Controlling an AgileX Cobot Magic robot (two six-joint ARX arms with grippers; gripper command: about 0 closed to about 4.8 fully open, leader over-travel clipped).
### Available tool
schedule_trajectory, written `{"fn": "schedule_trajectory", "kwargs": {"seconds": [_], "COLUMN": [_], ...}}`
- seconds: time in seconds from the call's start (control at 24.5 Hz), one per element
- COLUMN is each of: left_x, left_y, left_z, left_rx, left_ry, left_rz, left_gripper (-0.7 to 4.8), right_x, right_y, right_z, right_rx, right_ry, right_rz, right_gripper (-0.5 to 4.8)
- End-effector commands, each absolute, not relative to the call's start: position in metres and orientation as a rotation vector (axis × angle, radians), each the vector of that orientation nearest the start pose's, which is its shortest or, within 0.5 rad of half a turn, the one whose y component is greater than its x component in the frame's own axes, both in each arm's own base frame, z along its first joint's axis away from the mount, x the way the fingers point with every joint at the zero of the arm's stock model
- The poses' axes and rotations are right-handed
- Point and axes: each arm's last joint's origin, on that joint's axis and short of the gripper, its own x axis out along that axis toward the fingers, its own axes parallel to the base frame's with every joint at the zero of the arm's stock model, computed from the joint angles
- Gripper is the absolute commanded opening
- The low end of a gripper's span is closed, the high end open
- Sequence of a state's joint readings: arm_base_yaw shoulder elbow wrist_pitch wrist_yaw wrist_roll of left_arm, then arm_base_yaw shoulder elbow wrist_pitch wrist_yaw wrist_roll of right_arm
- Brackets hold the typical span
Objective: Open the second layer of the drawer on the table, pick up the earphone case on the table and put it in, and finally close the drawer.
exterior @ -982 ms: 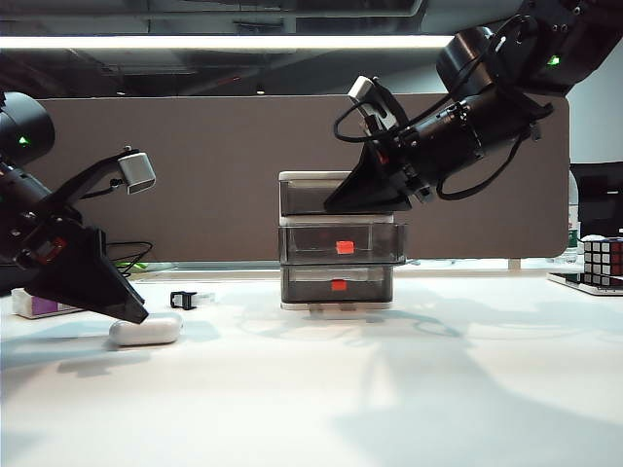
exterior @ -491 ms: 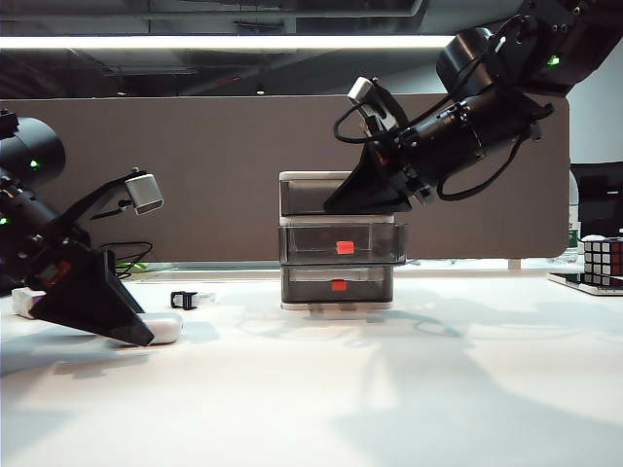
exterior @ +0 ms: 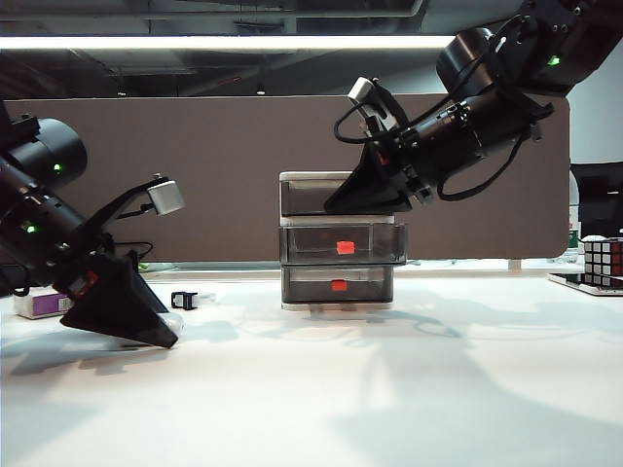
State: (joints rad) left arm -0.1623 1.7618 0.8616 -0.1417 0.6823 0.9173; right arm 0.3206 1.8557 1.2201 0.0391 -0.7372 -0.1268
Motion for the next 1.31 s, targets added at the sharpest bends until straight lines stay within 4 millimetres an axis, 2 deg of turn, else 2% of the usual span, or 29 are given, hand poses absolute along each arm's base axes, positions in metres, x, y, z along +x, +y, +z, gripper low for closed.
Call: {"fn": "schedule_trajectory", "kwargs": {"seconds": [0.04,0.53,0.61,0.78,0.98,1.06,1.31], "left_x": [0.3044,0.3014,0.3008,0.3009,0.3009,0.3010,0.3025], "left_y": [-0.0670,-0.0639,-0.0635,-0.0635,-0.0635,-0.0635,-0.0639], "left_z": [0.1238,0.1207,0.1202,0.1202,0.1202,0.1203,0.1276], "left_rx": [0.538,0.573,0.578,0.579,0.579,0.579,0.585], "left_ry": [0.662,0.750,0.764,0.764,0.764,0.762,0.725], "left_rz": [-1.139,-1.092,-1.085,-1.085,-1.085,-1.084,-1.071], "left_gripper": [3.62,3.61,3.33,3.10,1.80,1.45,1.42], "right_x": [0.3746,0.3746,0.3746,0.3746,0.3746,0.3746,0.3746], "right_y": [0.1454,0.1454,0.1454,0.1454,0.1453,0.1453,0.1453], "right_z": [0.2143,0.2143,0.2143,0.2143,0.2142,0.2142,0.2142], "right_rx": [0.010,0.007,0.006,0.006,0.007,0.006,0.006], "right_ry": [0.519,0.517,0.517,0.517,0.518,0.518,0.518], "right_rz": [1.069,1.070,1.071,1.071,1.070,1.070,1.070], "right_gripper": [-0.05,-0.05,-0.05,-0.05,-0.05,-0.05,-0.05]}}
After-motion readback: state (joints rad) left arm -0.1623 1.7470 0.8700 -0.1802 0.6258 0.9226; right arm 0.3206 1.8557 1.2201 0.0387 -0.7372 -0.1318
